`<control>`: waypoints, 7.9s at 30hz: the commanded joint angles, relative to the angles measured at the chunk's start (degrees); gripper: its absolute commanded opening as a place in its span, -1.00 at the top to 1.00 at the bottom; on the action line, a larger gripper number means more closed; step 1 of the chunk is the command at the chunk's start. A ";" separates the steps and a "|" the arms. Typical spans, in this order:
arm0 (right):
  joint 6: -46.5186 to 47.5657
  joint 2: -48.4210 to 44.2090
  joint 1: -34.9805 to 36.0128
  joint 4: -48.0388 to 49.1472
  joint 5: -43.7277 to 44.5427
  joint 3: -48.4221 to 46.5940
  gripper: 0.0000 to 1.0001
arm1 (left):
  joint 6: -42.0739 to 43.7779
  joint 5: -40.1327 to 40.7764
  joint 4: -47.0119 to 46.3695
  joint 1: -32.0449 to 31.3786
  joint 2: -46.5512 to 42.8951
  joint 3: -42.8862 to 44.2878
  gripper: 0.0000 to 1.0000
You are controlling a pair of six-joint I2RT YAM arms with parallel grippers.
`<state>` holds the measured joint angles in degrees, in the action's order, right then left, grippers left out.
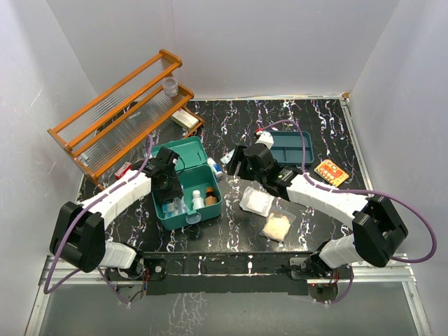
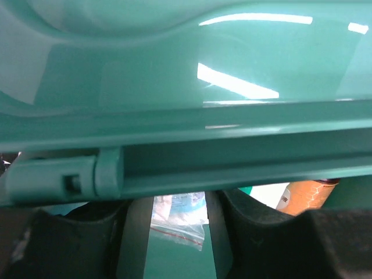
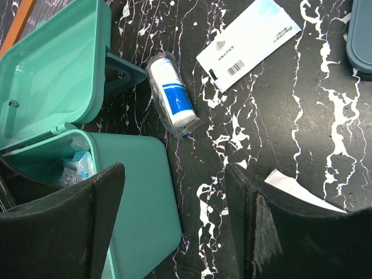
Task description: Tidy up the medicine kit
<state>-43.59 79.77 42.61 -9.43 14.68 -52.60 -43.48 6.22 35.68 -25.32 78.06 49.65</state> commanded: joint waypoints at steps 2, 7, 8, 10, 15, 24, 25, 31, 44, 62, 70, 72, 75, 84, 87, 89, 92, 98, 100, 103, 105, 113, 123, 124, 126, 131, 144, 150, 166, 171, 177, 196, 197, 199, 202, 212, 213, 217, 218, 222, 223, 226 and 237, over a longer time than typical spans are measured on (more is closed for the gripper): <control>0.09 -0.66 -0.34 1.02 0.89 0.11 -0.35 | -0.50 0.83 1.88 -0.60 -0.50 1.60 0.20; 0.04 -0.74 -0.34 0.77 1.12 0.13 -0.34 | -0.61 0.32 4.29 -0.86 -2.30 3.68 0.21; 0.01 -0.83 -0.35 0.48 1.28 0.24 -0.35 | -0.79 0.39 4.77 -1.13 -2.82 4.04 0.21; 0.67 -1.07 -0.43 -1.06 1.87 0.28 -0.35 | -0.81 0.45 5.52 -1.49 -4.09 4.70 0.21; 7.60 -3.09 -2.52 -5.78 2.47 1.77 -0.42 | 1.11 -2.13 4.39 -1.92 -8.63 5.28 0.10; 22.03 -3.58 -19.00 -15.02 -19.25 4.58 -0.48 | 9.10 -6.87 -3.51 -1.83 -15.30 6.44 -0.06; 23.41 -3.04 -19.20 -15.98 -20.69 4.27 -0.49 | 9.60 -6.99 -3.97 -1.90 -15.67 6.63 -0.07; 25.85 2.02 -19.29 -19.72 -20.35 1.84 -0.49 | 11.18 -9.74 -8.14 -1.91 -18.01 7.58 -0.14; 23.29 10.03 -19.07 -17.30 -20.48 2.41 0.05 | 10.52 -14.19 -11.45 -1.92 -21.19 6.44 -0.18; 20.80 7.19 -17.61 -12.67 -17.57 3.12 1.00 | 10.32 -14.84 -11.72 -1.91 -22.48 6.21 -0.25; 17.74 -1.20 -17.49 -6.95 -16.80 3.88 1.00 | 9.54 -14.14 -12.12 -1.89 -27.17 3.80 -0.32; 16.81 -3.39 -17.53 -5.35 -16.65 4.08 1.00 | 9.83 -14.55 -12.69 -1.91 -28.76 2.80 -0.35; 15.69 -6.02 -17.48 -3.41 -17.07 3.86 1.00 | 12.47 -15.90 -13.48 -1.92 -29.99 1.92 -0.40; 8.40 -15.22 -17.50 -0.67 -14.98 3.98 1.00 | 10.78 -21.86 -22.20 -1.91 -31.71 -1.37 -0.87; 3.51 -19.47 -17.47 0.38 -14.12 4.70 1.00 | 8.51 -24.55 -27.03 -1.83 -31.39 -3.42 -0.97; 0.46 -21.71 -17.53 0.63 -14.32 5.16 1.00 | 6.37 -27.24 -30.17 -1.92 -30.81 -4.36 -0.97; -3.77 -24.52 -17.55 0.03 -14.35 5.77 1.00 | 1.85 -29.85 -35.34 -1.91 -29.47 -5.98 -0.97; -14.68 -28.48 -17.53 -1.46 -15.14 8.91 1.00 | -7.27 -32.47 -45.70 -2.70 -27.76 -10.87 -0.97; -17.15 -29.65 -17.48 -1.93 -15.95 10.58 1.00 | -8.83 -30.88 -47.62 -4.25 -27.94 -12.09 -0.96; -18.92 -30.69 -17.39 -1.98 -17.65 12.98 1.00 | -8.95 -25.30 -47.61 -8.40 -27.06 -12.68 -0.94; -19.30 -31.89 -16.84 -0.08 -17.48 14.66 1.00 | -9.26 -21.53 -48.77 -11.31 -25.23 -12.56 -0.92; -21.35 -29.35 -15.71 5.27 -15.75 16.91 1.00 | -9.68 -13.07 -62.19 -17.79 -11.61 -11.54 -0.84; -18.12 -25.14 -13.87 8.51 -10.00 16.64 1.00 | -6.74 -8.43 -78.94 -19.76 0.07 -7.15 -0.66; -18.28 -24.35 -13.91 7.97 -9.59 16.11 1.00 | -6.82 -8.59 -78.31 -19.76 0.07 -6.40 -0.64; -17.45 -22.94 -13.92 7.45 -10.76 14.50 1.00 | -6.57 -9.79 -77.05 -19.74 1.42 -4.94 -0.59; -15.65 -21.49 -14.00 6.21 -9.33 11.91 1.00 | -7.07 -10.26 -74.81 -19.76 1.52 -4.99 -0.58; -12.32 -20.13 -13.96 8.03 -12.90 10.32 0.94 | -3.02 -6.90 -70.13 -19.55 1.10 -3.23 0.60; -4.71 -19.78 -14.05 2.42 -9.14 6.78 -0.20 | -2.38 -14.86 -60.05 -14.02 -2.95 -1.78 0.85; 7.52 -14.51 -14.57 -4.12 1.96 3.79 -0.31 | 6.73 -27.37 -3.79 -2.29 -19.45 9.17 0.84; 7.82 -10.66 -14.57 -4.19 -0.31 2.00 -0.31 | 3.33 -34.65 -2.48 1.52 -21.96 5.37 0.82; 8.77 -8.62 -14.62 -4.88 -1.56 0.09 -0.30 | 2.03 -33.57 0.16 2.48 -23.20 2.24 0.82; 10.10 -11.51 -14.58 -4.65 -3.51 3.28 -0.32 | -3.76 -10.86 9.08 3.18 -20.88 0.45 0.85; 10.11 -11.36 -14.57 -4.56 -3.89 3.25 -0.32 | -3.60 -10.31 9.68 3.17 -20.40 0.60 0.85; 9.88 -10.86 -14.62 -4.94 -3.80 2.98 -0.32 | -3.12 -10.68 9.64 3.23 -19.73 0.08 0.83; 10.04 -10.46 -14.58 -5.36 -3.40 2.77 -0.32 | -2.62 -12.79 6.81 3.26 -18.90 -1.72 0.81; 9.93 -10.38 -14.58 -5.95 -2.67 3.12 -0.32 | 0.56 -8.69 4.70 3.33 -12.85 -0.88 0.75; 9.93 -10.29 -14.60 -5.95 -2.65 3.19 -0.32 | 0.72 -7.88 4.92 3.35 -12.47 -0.63 0.70; 9.63 -10.06 -14.67 -6.29 -1.88 3.24 -0.32 | 0.28 -5.09 7.68 3.35 -10.30 0.46 0.35; 9.54 -9.99 -14.67 -6.26 -1.77 3.33 -0.33 | 0.13 -4.20 8.84 3.35 -9.80 1.07 0.31; 9.32 -9.66 -14.76 -6.30 -1.57 3.29 -0.33 | -0.16 0.76 15.36 3.35 -8.30 6.54 0.15; 9.32 -9.57 -14.82 -6.30 -1.56 3.29 -0.33 | -0.12 1.41 16.72 3.30 -8.06 7.79 0.13; 9.30 -9.18 -14.87 -6.20 -1.65 3.29 -0.33 | -0.77 2.38 19.68 3.35 -7.67 10.97 0.13; 9.23 -8.31 -15.07 -6.12 -2.28 3.47 -0.33 | 4.62 -19.38 1.91 2.31 -7.45 9.92 0.19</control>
<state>-34.57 71.35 27.97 -16.58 11.88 -49.23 -41.28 -2.94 45.71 -22.28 70.72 61.01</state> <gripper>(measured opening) 0.665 0.410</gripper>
